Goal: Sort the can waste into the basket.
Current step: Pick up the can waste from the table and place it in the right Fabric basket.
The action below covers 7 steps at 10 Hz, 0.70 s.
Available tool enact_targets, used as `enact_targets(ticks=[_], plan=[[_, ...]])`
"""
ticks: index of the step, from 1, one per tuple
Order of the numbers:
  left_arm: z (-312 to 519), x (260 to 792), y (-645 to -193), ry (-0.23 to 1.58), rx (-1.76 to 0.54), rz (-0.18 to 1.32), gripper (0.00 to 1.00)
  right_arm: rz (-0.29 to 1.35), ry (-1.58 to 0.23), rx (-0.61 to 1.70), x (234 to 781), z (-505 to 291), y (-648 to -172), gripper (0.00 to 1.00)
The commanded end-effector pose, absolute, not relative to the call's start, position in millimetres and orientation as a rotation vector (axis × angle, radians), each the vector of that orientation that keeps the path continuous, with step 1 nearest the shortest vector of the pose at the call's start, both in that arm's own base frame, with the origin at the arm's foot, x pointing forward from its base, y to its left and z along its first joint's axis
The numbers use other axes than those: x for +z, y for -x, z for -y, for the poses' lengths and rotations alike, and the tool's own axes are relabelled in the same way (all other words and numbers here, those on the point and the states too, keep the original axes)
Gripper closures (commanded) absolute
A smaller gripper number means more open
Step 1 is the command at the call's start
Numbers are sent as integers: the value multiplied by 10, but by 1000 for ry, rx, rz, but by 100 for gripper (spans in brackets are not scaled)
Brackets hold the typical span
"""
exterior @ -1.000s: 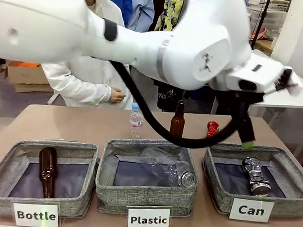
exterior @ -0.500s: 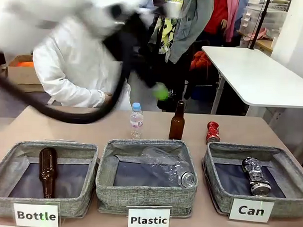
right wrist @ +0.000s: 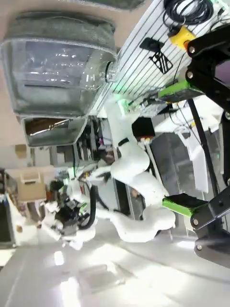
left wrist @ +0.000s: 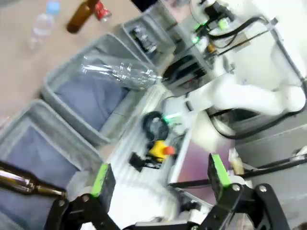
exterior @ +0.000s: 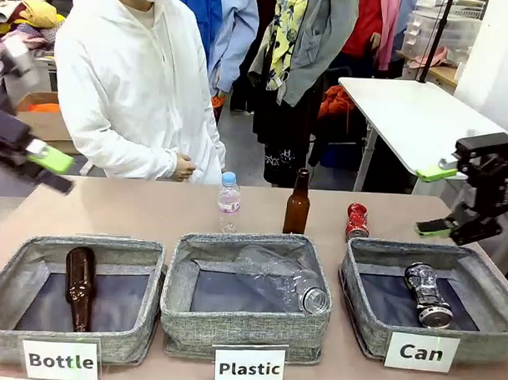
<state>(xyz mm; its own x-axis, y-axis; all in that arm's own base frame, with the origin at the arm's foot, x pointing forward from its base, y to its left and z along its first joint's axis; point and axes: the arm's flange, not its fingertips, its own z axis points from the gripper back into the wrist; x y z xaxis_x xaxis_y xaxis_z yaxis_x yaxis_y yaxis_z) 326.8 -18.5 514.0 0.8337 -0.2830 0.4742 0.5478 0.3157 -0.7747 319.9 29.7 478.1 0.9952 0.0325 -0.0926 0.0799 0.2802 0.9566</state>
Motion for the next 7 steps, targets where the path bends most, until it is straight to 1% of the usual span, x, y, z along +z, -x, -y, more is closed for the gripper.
enact_targets(ticks=[1, 2, 3, 4, 5, 6, 7], plan=[[-141, 4836, -3346, 1392, -173, 249, 0, -119, -1400, -73, 4446, -159, -3152, 0], [-470, 4582, -3288, 1440, -105, 253, 0, -113, -1431, -90, 4383, 51, -3204, 0], [-822, 4274, -3197, 1479, -56, 291, 0, -67, -1441, -153, 4307, 353, -3248, 0], [-995, 4076, -3149, 1504, -58, 293, 0, -22, -1446, -200, 4249, 604, -3272, 0], [-1060, 3984, -3179, 1498, 3, 306, 0, 16, -1432, -223, 4196, 803, -3281, 0], [-954, 4194, -3149, 1450, -58, 243, 0, -75, -1424, -185, 4281, 413, -3339, 0], [-954, 4194, -3149, 1450, -58, 243, 0, -75, -1424, -185, 4281, 413, -3339, 0]])
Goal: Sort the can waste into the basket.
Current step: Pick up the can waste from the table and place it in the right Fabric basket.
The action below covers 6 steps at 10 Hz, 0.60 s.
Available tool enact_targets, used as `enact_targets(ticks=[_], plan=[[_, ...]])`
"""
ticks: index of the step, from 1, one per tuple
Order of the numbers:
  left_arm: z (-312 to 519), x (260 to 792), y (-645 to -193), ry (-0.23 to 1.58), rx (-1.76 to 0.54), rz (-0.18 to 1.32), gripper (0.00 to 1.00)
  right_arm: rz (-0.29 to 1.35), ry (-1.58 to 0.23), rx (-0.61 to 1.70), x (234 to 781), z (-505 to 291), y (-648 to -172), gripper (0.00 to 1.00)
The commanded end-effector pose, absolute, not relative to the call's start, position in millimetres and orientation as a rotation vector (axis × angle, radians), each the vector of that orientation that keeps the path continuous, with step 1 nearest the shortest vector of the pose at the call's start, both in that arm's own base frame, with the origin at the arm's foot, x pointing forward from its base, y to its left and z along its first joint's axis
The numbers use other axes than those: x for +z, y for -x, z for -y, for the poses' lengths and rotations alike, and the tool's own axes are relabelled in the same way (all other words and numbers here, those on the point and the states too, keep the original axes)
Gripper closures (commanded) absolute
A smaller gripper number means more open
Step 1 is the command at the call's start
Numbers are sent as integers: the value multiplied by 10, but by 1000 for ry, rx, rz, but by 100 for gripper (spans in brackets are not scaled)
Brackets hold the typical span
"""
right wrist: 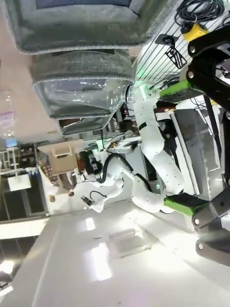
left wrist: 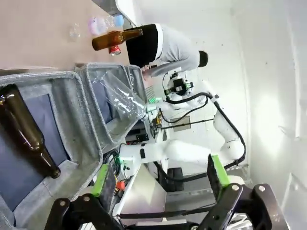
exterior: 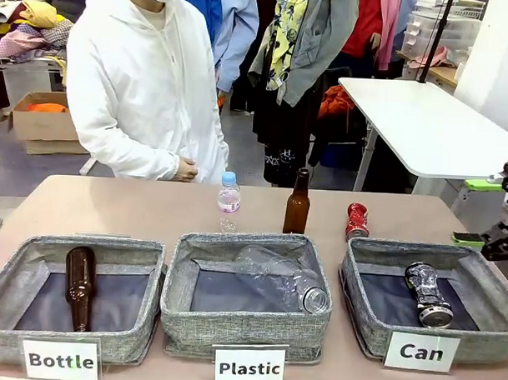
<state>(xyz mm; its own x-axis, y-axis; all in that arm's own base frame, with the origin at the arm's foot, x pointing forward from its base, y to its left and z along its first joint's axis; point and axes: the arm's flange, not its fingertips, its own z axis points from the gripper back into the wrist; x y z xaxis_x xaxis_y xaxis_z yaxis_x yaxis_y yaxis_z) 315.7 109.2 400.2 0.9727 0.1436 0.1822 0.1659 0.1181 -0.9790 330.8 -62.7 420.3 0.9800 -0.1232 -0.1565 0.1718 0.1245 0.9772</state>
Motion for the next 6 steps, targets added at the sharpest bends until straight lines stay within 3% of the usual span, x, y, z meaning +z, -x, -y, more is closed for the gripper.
enact_targets(ticks=[1, 6], plan=[[-954, 4194, -3149, 1450, -58, 243, 0, -75, -1424, -185, 4281, 413, -3339, 0], [-954, 4194, -3149, 1450, -58, 243, 0, -75, -1424, -185, 4281, 413, -3339, 0]])
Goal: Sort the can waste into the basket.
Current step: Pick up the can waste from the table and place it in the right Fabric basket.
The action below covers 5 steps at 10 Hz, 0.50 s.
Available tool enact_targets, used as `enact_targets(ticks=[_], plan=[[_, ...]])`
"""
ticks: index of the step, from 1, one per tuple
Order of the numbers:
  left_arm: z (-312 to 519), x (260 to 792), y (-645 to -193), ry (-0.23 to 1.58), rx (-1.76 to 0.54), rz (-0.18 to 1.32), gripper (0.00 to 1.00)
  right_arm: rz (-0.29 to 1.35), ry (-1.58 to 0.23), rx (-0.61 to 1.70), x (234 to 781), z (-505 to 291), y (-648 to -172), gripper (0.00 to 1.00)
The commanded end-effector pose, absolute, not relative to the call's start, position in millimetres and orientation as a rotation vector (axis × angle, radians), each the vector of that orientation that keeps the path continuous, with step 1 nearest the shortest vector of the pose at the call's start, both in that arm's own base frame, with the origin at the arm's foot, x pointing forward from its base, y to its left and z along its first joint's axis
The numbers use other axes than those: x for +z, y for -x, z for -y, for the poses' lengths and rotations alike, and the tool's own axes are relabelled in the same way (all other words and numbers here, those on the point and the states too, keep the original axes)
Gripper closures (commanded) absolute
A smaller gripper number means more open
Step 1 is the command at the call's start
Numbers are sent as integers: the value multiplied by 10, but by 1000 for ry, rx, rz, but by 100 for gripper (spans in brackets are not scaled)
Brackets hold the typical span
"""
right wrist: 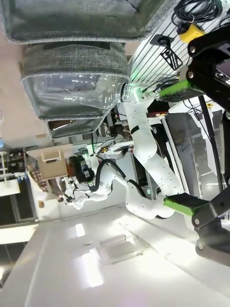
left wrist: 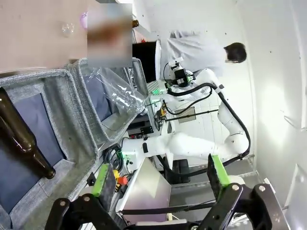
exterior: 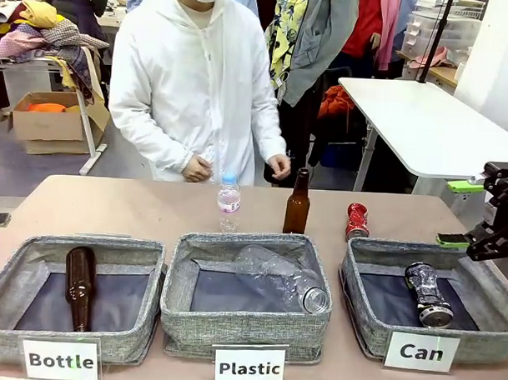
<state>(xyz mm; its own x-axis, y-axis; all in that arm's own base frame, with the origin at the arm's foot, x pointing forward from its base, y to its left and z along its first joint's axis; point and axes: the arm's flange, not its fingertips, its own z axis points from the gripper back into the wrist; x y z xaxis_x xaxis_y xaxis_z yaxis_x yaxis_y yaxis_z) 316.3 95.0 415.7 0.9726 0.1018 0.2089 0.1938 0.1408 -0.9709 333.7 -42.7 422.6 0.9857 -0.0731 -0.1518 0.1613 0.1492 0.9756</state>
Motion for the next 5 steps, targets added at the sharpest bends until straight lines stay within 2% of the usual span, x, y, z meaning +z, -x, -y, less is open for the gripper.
enact_targets(ticks=[1, 5], plan=[[-954, 4194, -3149, 1450, -58, 243, 0, -75, -1424, -185, 4281, 413, -3339, 0], [-954, 4194, -3149, 1450, -58, 243, 0, -75, -1424, -185, 4281, 413, -3339, 0]])
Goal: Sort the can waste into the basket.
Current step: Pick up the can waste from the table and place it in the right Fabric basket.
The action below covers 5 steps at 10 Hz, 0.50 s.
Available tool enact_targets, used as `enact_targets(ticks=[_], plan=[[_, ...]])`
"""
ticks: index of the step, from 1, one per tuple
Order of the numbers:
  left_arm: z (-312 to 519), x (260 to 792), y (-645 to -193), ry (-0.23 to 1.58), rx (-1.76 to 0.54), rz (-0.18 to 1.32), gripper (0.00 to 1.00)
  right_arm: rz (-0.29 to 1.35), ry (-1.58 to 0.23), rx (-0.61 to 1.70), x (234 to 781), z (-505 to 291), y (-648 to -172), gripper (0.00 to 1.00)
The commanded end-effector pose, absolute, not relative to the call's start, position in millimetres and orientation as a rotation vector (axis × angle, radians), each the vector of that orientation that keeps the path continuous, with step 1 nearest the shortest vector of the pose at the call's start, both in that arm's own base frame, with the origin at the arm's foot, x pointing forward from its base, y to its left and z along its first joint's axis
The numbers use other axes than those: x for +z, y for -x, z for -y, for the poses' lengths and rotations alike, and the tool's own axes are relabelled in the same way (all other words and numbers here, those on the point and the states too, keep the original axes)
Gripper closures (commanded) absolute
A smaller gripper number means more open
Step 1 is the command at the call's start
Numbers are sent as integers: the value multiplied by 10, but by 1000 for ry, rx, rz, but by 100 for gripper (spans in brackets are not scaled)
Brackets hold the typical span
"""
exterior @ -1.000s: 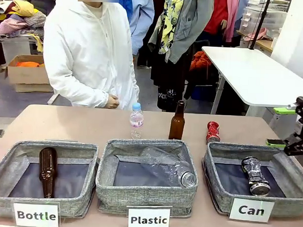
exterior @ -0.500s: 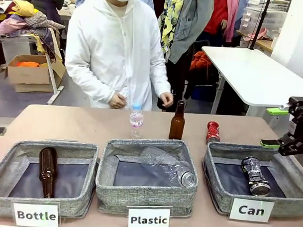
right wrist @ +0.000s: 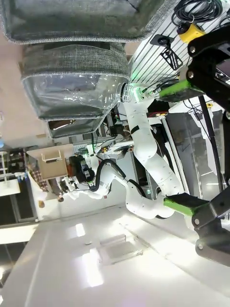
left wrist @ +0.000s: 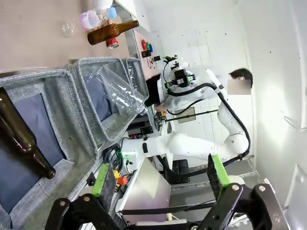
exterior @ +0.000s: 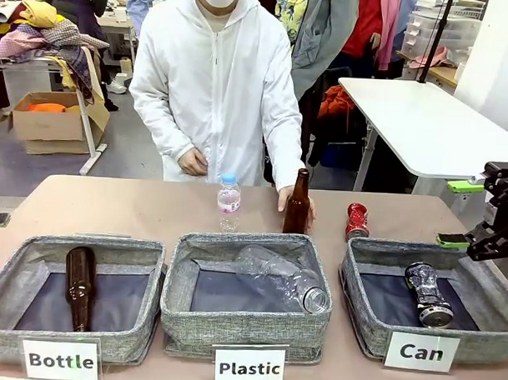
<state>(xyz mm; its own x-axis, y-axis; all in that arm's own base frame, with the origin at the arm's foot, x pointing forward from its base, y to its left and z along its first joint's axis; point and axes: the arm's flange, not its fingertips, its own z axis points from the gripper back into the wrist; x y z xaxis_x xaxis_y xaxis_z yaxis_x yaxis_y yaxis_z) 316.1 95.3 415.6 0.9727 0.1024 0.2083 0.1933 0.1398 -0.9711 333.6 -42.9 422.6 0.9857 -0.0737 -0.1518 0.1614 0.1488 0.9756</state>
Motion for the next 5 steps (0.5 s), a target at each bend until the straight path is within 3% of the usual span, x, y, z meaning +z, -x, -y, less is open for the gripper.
enact_targets(ticks=[1, 5], plan=[[-954, 4194, -3149, 1450, -58, 243, 0, -75, -1424, -185, 4281, 413, -3339, 0], [-954, 4194, -3149, 1450, -58, 243, 0, -74, -1412, -169, 4226, 429, -3336, 0]])
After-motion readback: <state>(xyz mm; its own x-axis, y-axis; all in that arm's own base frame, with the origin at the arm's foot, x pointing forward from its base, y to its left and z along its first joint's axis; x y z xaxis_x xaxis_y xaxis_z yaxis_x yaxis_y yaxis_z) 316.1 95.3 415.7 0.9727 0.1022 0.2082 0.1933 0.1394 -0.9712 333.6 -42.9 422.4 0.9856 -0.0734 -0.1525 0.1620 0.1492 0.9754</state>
